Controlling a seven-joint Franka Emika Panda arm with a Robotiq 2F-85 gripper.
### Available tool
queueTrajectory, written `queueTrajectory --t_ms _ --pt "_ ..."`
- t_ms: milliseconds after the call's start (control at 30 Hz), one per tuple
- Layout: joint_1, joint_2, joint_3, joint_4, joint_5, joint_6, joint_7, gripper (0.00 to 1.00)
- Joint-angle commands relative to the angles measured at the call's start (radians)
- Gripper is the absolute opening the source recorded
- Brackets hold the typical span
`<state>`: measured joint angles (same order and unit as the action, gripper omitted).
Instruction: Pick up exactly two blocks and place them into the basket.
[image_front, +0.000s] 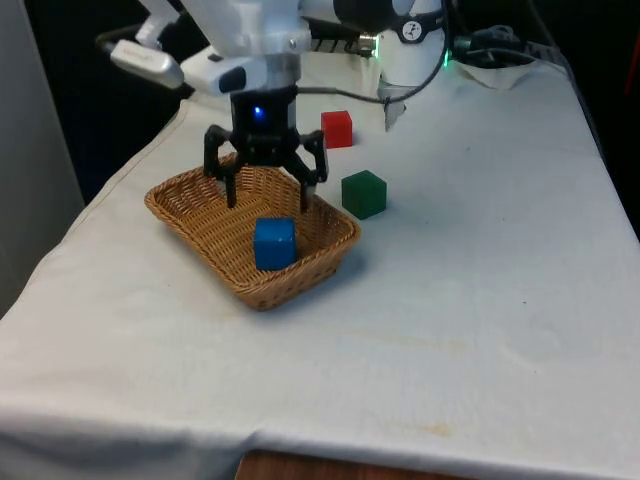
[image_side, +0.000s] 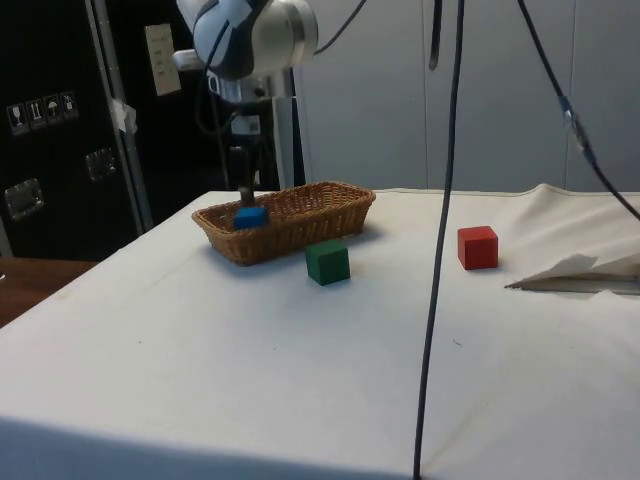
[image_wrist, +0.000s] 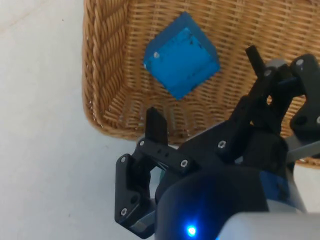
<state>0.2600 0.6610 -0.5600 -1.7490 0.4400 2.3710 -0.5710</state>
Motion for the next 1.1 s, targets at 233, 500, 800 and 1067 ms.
queueTrajectory --t_ms 233,500,800,1067 --pt "0.019 -0.084 -0.028 -0.046 -0.011 -0.034 0.006 1.00" --pt "0.023 -0.151 -0.024 -0.095 -0.012 -0.039 0.002 1.00" --pt "0.053 -0.228 -0.008 -0.161 -0.054 -0.037 0.049 1.00" --pt "0.076 -0.277 0.017 -0.214 -0.071 -0.026 0.078 1.00"
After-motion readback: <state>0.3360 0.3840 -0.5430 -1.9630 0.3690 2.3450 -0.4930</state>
